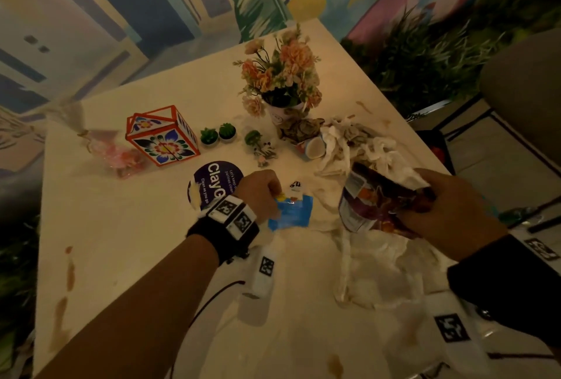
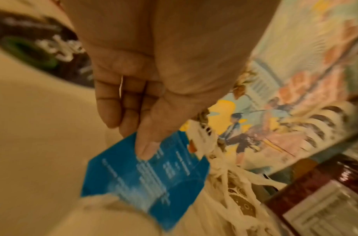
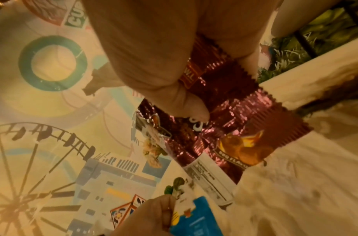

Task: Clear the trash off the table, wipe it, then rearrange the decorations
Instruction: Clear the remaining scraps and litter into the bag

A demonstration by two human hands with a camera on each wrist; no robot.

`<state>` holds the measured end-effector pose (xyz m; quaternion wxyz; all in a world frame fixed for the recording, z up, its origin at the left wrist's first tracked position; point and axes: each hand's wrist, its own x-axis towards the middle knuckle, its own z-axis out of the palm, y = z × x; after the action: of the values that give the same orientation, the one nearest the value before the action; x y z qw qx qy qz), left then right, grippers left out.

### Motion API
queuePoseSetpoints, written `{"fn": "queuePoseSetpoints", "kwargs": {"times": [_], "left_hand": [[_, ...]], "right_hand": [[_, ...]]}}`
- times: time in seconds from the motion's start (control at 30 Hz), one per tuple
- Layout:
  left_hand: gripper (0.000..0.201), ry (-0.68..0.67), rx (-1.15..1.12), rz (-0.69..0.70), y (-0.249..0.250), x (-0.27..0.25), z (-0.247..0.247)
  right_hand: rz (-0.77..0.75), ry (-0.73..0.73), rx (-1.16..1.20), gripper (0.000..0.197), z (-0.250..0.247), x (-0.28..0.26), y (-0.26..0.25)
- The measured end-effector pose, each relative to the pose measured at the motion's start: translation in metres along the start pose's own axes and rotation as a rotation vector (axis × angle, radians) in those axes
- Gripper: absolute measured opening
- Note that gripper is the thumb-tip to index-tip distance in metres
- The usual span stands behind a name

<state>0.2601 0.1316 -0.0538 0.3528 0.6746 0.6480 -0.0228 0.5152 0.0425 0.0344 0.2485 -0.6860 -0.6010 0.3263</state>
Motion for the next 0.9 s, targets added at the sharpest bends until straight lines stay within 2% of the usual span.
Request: {"fn": "queuePoseSetpoints", "kwargs": {"times": [0.17, 0.23, 0.3, 0.37, 0.43, 0.5, 0.7, 0.8, 0.9], "left_hand": [[0.012, 0.049, 0.259, 0.327, 0.018, -0.001, -0.009], [0.004, 0.052, 0.291, 0.402, 0.038, 0.003, -0.003], [0.016, -0.011, 0.331, 0.427, 0.058, 0.009, 0.004], [0.006, -0.073, 0.352, 0.411, 0.075, 0.020, 0.010], [0.026, -0.090, 0.424, 0.410, 0.081, 0.033, 0.018], [0.033, -0.071, 0.404, 0.398, 0.083, 0.041, 0.027], [0.025, -0.018, 0.291, 0.308, 0.080, 0.037, 0.039], [0.024, -0.004, 0.179, 0.288, 0.064, 0.017, 0.037], [0.024, 0.061, -0.070, 0.280, 0.041, -0.010, 0.019]], "right_hand": [[0.053, 0.057, 0.070, 0.040, -0.024, -0.008, 0.002], [0.081, 0.046, 0.085, 0.044, -0.028, -0.009, 0.004], [0.111, 0.028, 0.081, 0.037, -0.027, -0.011, 0.008], [0.128, 0.016, 0.062, 0.036, -0.025, -0.013, 0.012], [0.119, 0.016, 0.063, 0.034, -0.023, -0.015, 0.013], [0.120, 0.016, 0.071, 0.036, -0.021, -0.017, 0.015], [0.152, 0.036, 0.055, 0.032, -0.011, -0.019, 0.016], [0.132, 0.035, 0.024, 0.029, -0.010, -0.015, 0.011], [0.112, 0.064, -0.040, 0.029, -0.012, -0.006, -0.002]]}}
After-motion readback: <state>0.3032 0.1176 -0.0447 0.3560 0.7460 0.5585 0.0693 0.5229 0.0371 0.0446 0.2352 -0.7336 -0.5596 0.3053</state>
